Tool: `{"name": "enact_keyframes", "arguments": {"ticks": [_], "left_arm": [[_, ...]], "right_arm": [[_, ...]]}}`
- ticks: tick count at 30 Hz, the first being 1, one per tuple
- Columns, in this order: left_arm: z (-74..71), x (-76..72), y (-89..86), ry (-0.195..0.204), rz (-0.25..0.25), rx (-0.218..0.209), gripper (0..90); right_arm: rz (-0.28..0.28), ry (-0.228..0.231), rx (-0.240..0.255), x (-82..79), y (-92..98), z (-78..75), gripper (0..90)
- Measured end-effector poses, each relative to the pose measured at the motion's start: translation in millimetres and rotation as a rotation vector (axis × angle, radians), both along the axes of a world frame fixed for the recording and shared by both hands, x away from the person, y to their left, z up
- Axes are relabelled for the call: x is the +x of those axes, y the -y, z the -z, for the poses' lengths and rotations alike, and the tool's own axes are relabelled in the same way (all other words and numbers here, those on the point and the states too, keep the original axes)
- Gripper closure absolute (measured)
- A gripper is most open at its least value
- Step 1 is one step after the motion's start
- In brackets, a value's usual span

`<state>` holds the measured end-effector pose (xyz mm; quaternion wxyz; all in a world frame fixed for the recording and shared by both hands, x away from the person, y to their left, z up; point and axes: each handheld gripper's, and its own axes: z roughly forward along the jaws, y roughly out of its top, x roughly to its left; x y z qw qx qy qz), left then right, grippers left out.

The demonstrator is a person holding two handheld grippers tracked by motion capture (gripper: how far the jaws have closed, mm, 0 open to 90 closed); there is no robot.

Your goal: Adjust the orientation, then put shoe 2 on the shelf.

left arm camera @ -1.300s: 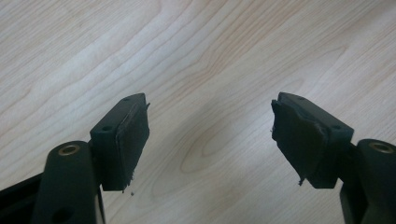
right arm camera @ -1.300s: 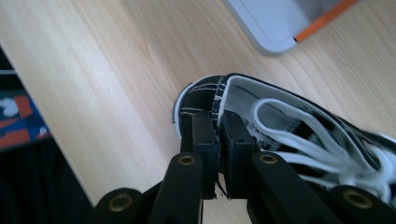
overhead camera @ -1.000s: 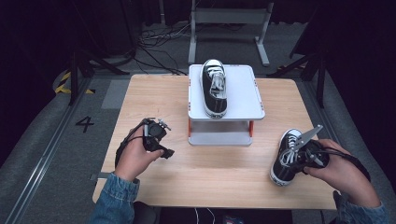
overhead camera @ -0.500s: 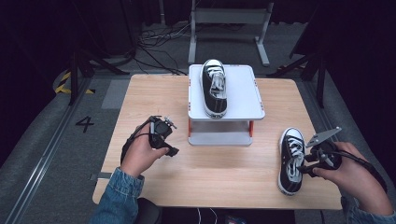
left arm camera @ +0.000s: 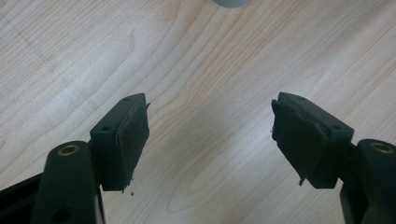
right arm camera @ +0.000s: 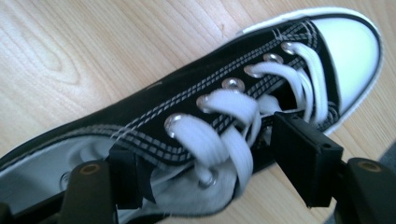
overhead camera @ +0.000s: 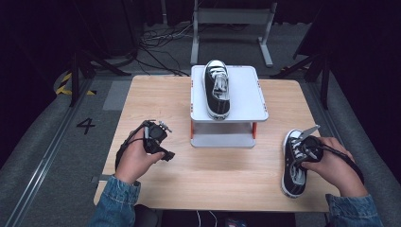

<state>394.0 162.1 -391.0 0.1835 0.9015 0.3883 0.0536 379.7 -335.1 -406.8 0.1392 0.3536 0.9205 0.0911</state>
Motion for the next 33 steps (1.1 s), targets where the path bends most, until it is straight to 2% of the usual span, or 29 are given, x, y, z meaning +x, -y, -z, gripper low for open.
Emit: {"name": "enact_keyframes", "arguments": {"ticks": [3,4,5,6,10,17,20,24,26,27,28,33], "left_arm": [[0.1,-1.8,-3.7,0.000,-0.012,0.001,27.8],[0.2,-2.4,-4.6,-0.001,-0.016,0.001,27.8],[0.4,-3.0,-4.8,-0.003,-0.021,-0.002,27.6],[0.4,-3.1,-5.1,-0.004,-0.019,-0.001,27.5],[0.1,-2.8,-4.5,-0.007,-0.013,-0.006,27.6],[1.2,1.5,-3.7,-0.009,-0.008,-0.001,27.7],[1.4,2.3,-4.9,-0.015,-0.011,-0.006,27.7],[0.3,2.4,-6.0,-0.009,-0.016,-0.012,27.8],[0.1,1.7,-7.9,-0.010,-0.018,-0.008,27.8],[-0.8,1.5,-10.2,-0.003,-0.030,-0.009,27.8],[-0.8,1.5,-10.2,-0.003,-0.030,-0.009,27.8],[-3.3,-0.9,-15.9,0.006,-0.043,-0.014,27.7]], "right_arm": [[-0.007,-0.004,-0.007,5.7,0.8,0.8,42.4],[0.005,-0.007,0.007,5.6,1.4,0.0,48.9],[0.023,0.002,0.003,4.8,2.5,-3.0,63.6],[0.059,0.000,0.004,4.4,3.3,-6.2,66.3],[0.099,0.013,0.028,3.6,4.7,-10.7,74.4],[0.149,0.055,0.038,1.6,9.7,-18.3,77.1],[0.178,0.071,0.064,1.0,11.3,-24.4,77.3],[0.188,0.087,0.086,0.0,10.6,-33.4,77.3],[0.182,0.109,0.099,-0.3,8.5,-43.0,77.2],[0.182,0.125,0.104,1.1,6.5,-52.8,77.2],[0.182,0.125,0.104,1.1,6.5,-52.8,77.2],[0.165,0.161,0.096,7.3,-1.3,-82.3,77.1]]}}
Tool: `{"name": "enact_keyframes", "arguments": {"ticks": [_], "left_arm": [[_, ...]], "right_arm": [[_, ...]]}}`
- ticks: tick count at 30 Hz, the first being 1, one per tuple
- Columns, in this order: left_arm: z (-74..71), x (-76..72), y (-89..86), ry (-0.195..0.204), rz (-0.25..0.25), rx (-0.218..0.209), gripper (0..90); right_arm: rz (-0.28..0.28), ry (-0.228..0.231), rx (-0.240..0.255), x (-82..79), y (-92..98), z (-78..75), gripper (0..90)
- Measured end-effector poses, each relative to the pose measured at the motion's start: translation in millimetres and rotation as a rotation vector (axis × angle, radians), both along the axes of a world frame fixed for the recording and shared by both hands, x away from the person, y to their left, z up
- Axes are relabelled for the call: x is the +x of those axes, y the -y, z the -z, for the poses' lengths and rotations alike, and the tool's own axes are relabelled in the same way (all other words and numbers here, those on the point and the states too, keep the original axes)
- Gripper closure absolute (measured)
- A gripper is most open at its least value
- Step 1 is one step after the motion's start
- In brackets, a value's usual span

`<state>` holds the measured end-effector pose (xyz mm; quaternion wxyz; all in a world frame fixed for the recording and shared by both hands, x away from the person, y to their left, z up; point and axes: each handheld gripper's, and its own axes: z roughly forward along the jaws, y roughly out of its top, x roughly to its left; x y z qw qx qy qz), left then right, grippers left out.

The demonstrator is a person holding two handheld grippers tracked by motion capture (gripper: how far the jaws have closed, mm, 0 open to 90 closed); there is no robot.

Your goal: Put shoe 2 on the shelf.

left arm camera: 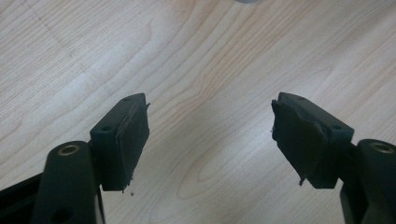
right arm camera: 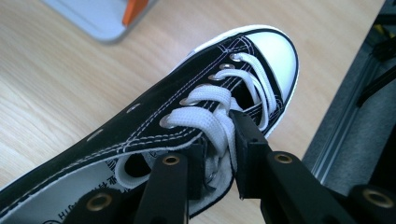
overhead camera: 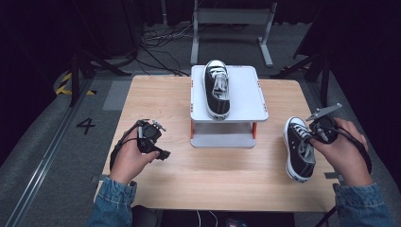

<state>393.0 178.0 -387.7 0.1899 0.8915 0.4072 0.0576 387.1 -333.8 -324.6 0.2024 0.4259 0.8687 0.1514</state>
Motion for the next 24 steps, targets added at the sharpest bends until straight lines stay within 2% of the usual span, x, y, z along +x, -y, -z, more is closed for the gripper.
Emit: {"name": "enact_keyframes", "arguments": {"ticks": [2,3,5,6,14,19,24], "left_arm": [[0.8,-1.1,-2.2,-0.002,-0.008,-0.001,27.2],[1.0,-1.9,-3.3,-0.003,-0.015,-0.002,27.2],[0.0,-3.6,-6.7,0.001,-0.028,-0.014,26.7],[0.0,-3.6,-6.7,0.001,-0.028,-0.014,26.5],[0.2,-9.9,-16.5,0.003,-0.049,-0.015,26.5],[-0.5,-13.3,-21.2,0.001,-0.058,-0.016,26.8],[-0.5,-14.7,-23.5,0.003,-0.061,-0.020,27.1]], "right_arm": [[-0.012,0.015,-0.006,5.7,-6.1,-18.4,77.1],[-0.012,0.015,-0.006,5.7,-6.1,-18.4,77.1],[-0.015,0.031,-0.009,12.0,-13.0,-35.1,77.1],[-0.015,0.031,-0.009,12.0,-13.0,-35.1,77.1],[-0.043,0.062,-0.033,28.7,-34.6,-74.7,77.1],[-0.049,0.040,-0.018,41.2,-42.0,-92.4,77.1],[-0.058,0.031,-0.027,50.3,-48.6,-104.2,77.1]]}}
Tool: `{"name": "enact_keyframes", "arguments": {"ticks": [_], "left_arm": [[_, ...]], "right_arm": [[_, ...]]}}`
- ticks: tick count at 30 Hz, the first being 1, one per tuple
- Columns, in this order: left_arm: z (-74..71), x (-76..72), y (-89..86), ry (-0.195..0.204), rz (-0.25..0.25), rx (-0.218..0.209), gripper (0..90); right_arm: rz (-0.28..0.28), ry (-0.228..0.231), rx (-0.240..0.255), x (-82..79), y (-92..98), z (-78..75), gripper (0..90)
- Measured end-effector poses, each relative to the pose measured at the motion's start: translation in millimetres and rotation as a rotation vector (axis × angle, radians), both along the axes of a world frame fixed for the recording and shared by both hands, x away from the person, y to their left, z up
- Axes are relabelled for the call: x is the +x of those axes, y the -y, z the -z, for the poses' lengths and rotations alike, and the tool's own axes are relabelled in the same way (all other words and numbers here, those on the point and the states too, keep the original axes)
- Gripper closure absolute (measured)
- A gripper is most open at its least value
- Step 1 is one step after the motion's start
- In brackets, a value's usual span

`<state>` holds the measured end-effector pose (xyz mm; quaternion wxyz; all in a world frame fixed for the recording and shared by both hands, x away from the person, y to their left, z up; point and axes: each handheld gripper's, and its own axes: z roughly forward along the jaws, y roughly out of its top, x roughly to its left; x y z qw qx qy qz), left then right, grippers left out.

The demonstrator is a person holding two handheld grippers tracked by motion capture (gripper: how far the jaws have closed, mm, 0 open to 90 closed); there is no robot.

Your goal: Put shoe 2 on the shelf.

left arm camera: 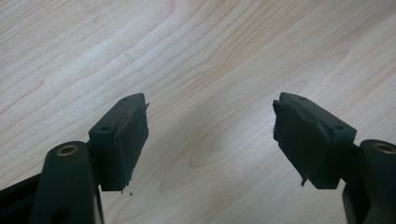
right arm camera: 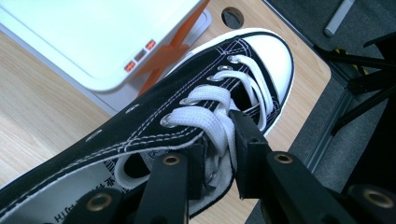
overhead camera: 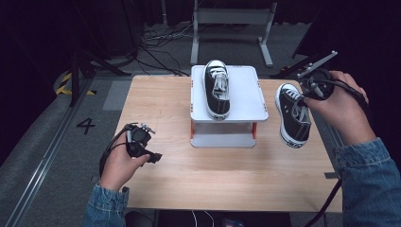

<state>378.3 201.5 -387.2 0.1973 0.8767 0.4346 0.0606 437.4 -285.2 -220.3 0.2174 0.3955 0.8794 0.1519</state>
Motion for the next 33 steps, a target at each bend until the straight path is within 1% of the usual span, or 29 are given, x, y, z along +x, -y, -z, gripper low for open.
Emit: {"name": "enact_keyframes", "arguments": {"ticks": [3,5,7,9,10,13,14,16,17,18,21,22,25,29,33], "left_arm": [[0.1,-0.5,-1.5,0.003,-0.004,-0.002,27.3],[1.1,-2.1,-3.0,-0.002,-0.009,-0.001,27.4],[3.0,-3.5,-4.8,-0.001,-0.008,0.006,27.3],[4.5,-6.9,-5.9,-0.004,-0.024,0.008,27.4],[4.9,-9.3,-7.2,0.000,-0.027,0.006,27.3],[4.5,-15.4,-12.8,0.010,-0.050,0.000,27.1],[4.5,-17.8,-14.8,0.012,-0.067,-0.008,27.0],[4.4,-21.3,-19.1,0.020,-0.087,-0.016,26.8],[4.7,-23.3,-21.2,0.022,-0.100,-0.024,26.8],[4.5,-25.0,-23.8,0.020,-0.104,-0.020,26.6],[5.2,-29.9,-28.6,0.026,-0.123,-0.030,26.4],[5.5,-31.6,-29.8,0.024,-0.130,-0.034,26.4],[6.6,-35.3,-34.4,0.019,-0.136,-0.031,26.3],[6.8,-38.4,-38.9,0.016,-0.152,-0.027,26.4],[6.4,-39.3,-39.5,0.016,-0.151,-0.027,26.5]], "right_arm": [[-0.005,-0.007,0.002,6.0,-4.3,-7.4,77.1],[-0.006,-0.007,-0.002,10.9,-8.4,-14.2,77.1],[-0.011,-0.003,-0.011,14.2,-12.4,-18.0,77.1],[-0.017,0.004,-0.022,18.4,-16.9,-20.7,77.1],[-0.015,0.006,-0.024,20.0,-19.0,-21.5,77.1],[-0.032,0.016,-0.037,28.1,-28.9,-23.5,77.1],[-0.035,0.021,-0.039,31.0,-32.4,-23.3,77.1],[-0.039,0.031,-0.043,36.1,-39.4,-23.0,77.1],[-0.041,0.037,-0.053,39.0,-44.1,-22.3,77.1],[-0.050,0.041,-0.061,42.4,-48.9,-21.5,77.1],[-0.068,0.051,-0.077,51.9,-63.8,-19.0,77.1],[-0.073,0.051,-0.074,54.0,-67.4,-18.3,77.1],[-0.098,0.065,-0.073,62.5,-81.6,-15.2,77.1],[-0.117,0.079,-0.074,70.4,-98.2,-10.1,77.2],[-0.134,0.090,-0.105,79.5,-113.4,-3.9,77.2]]}}
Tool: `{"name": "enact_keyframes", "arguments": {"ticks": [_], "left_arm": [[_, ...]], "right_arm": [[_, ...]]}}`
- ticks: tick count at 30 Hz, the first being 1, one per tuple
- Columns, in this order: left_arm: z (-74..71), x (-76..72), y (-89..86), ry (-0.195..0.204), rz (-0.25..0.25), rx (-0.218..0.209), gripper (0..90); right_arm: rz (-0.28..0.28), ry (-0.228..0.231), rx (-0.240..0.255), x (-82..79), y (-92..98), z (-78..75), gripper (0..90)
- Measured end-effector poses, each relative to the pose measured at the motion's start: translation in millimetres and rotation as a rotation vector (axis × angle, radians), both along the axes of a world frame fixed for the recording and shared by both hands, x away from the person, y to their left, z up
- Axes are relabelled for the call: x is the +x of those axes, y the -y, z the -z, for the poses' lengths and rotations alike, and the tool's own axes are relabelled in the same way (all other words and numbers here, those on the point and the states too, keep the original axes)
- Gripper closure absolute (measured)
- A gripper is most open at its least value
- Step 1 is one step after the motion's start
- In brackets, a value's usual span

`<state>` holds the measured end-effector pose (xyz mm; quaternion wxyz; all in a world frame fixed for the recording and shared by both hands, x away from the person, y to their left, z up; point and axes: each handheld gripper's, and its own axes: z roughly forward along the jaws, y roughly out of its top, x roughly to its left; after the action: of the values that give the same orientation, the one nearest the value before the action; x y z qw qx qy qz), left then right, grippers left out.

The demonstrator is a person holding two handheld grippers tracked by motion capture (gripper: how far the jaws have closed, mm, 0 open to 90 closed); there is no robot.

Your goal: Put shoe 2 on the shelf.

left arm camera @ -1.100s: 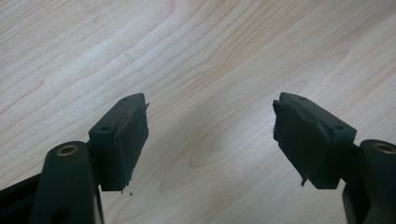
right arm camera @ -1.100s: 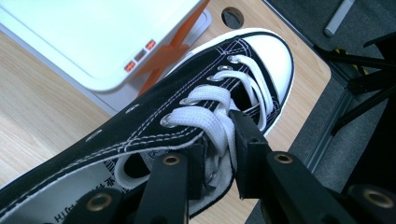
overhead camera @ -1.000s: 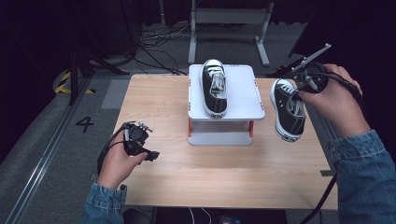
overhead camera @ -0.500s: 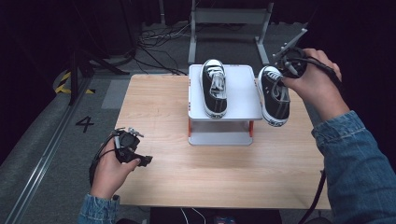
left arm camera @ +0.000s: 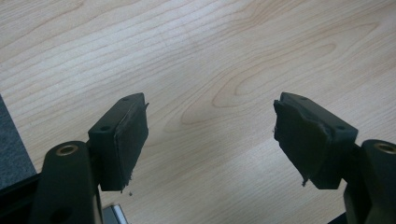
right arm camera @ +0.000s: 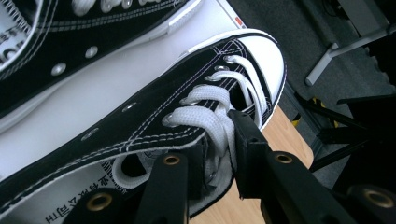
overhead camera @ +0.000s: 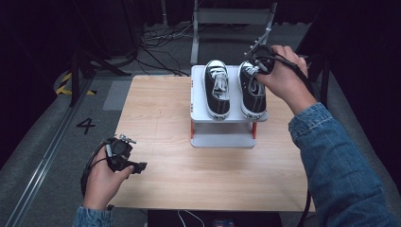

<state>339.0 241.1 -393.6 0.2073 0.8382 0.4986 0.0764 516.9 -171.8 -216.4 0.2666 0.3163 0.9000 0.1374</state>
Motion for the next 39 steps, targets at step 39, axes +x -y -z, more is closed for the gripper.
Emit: {"name": "enact_keyframes", "arguments": {"ticks": [39], "left_arm": [[0.9,29.2,18.4,-0.012,0.057,-0.022,25.3]], "right_arm": [[0.043,0.092,0.387,-75.6,85.9,6.6,43.4]]}}
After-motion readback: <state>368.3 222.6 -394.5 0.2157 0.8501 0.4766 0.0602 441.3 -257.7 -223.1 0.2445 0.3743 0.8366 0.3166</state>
